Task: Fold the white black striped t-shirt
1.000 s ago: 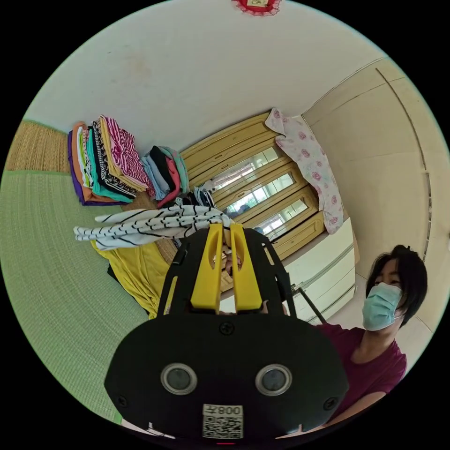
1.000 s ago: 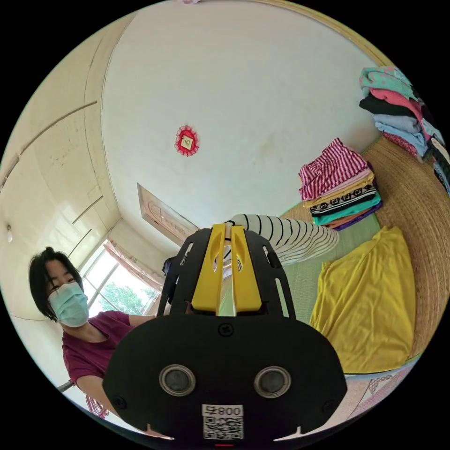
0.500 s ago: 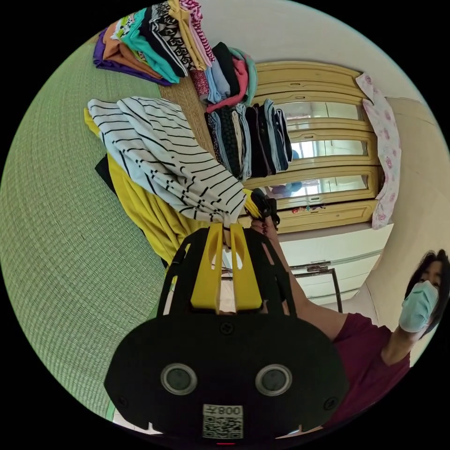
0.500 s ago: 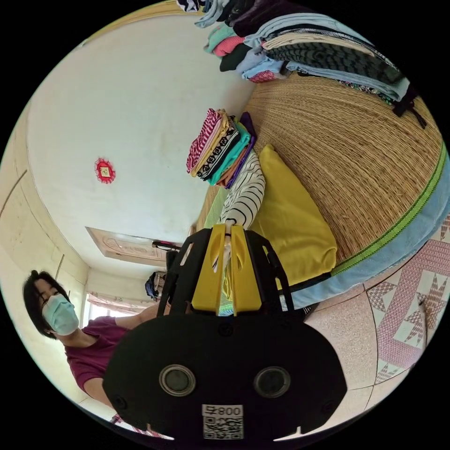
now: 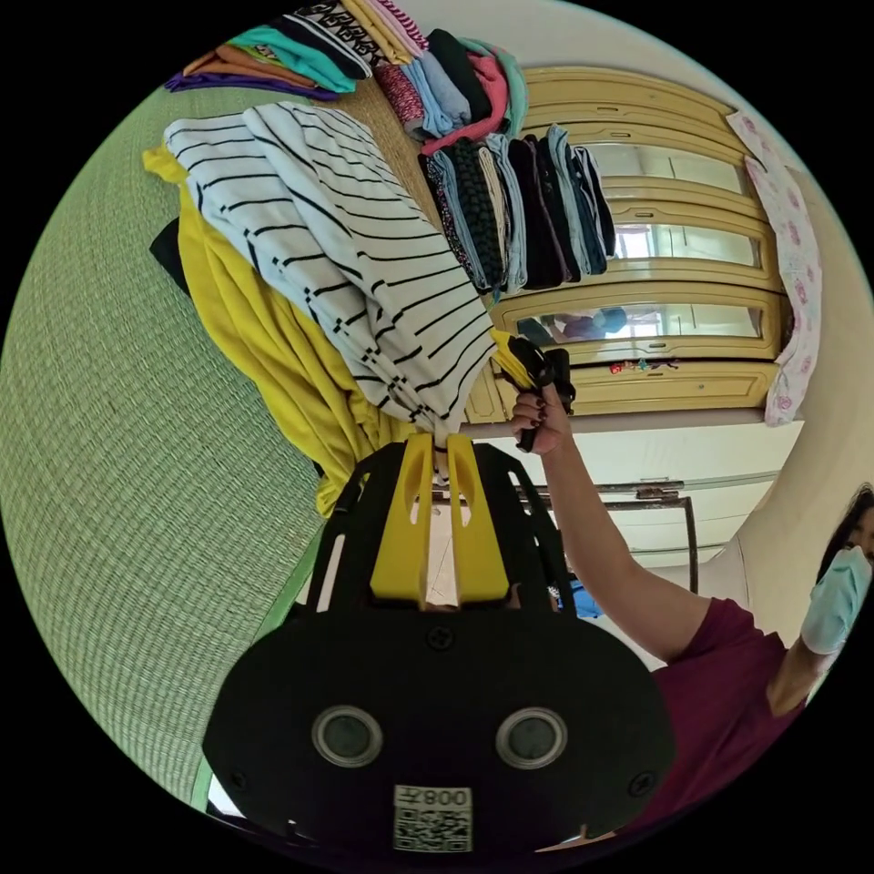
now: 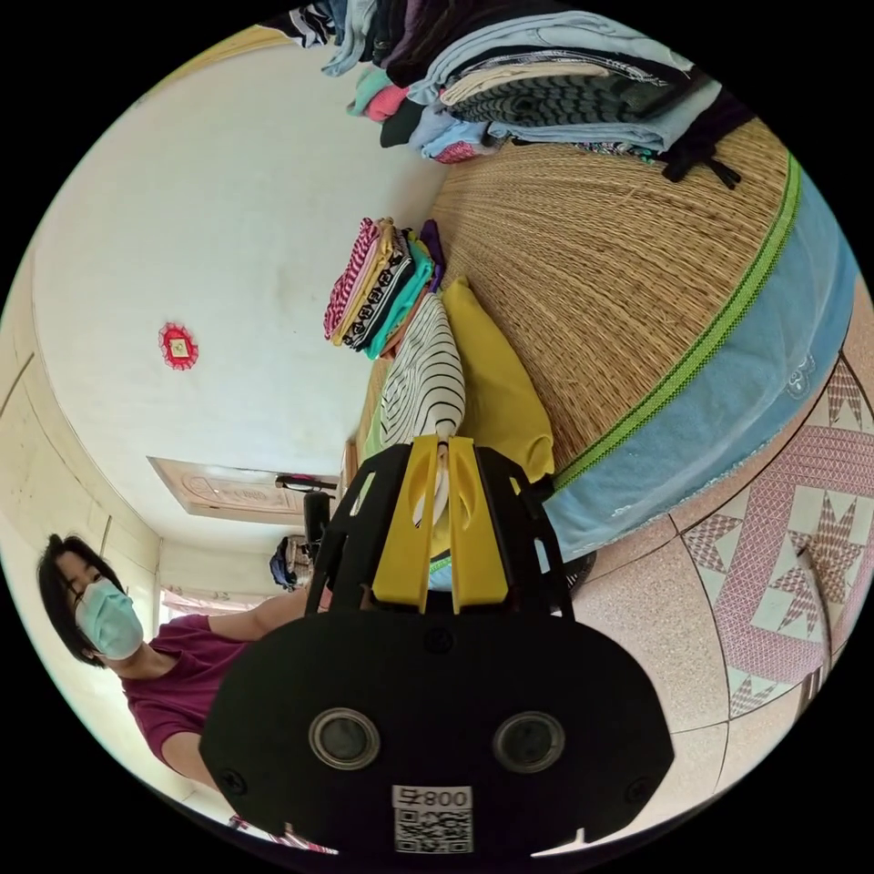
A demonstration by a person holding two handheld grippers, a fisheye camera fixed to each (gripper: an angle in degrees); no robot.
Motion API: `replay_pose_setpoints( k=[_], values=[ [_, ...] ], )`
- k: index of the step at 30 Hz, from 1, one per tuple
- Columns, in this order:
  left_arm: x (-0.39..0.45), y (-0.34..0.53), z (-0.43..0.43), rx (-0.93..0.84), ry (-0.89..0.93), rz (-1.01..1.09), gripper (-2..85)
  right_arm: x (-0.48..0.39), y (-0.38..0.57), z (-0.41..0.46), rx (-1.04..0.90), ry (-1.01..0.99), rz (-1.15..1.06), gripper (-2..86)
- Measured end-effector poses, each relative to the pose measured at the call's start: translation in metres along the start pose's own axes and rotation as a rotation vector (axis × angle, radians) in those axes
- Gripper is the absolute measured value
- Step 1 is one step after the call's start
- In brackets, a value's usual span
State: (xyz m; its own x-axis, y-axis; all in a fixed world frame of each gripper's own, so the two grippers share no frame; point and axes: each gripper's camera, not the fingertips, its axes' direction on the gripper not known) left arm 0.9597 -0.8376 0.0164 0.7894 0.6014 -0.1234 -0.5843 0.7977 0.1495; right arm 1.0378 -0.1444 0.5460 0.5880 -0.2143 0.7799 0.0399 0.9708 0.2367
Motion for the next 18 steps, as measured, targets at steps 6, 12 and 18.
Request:
replay_pose_setpoints(
  k=[6,12,18],
  values=[
    [-0.008,-0.023,0.035,-0.054,-0.045,-0.039,2.8,0.032,0.009,0.007,0.000,0.007,0.044,1.7],
    [-0.004,-0.036,0.055,-0.082,-0.064,-0.019,2.8,0.023,0.016,0.009,-0.030,0.077,-0.016,1.5],
    [-0.008,-0.037,0.068,-0.065,-0.038,-0.045,3.0,0.051,0.029,0.020,0.007,0.034,0.066,1.4]
  ],
)
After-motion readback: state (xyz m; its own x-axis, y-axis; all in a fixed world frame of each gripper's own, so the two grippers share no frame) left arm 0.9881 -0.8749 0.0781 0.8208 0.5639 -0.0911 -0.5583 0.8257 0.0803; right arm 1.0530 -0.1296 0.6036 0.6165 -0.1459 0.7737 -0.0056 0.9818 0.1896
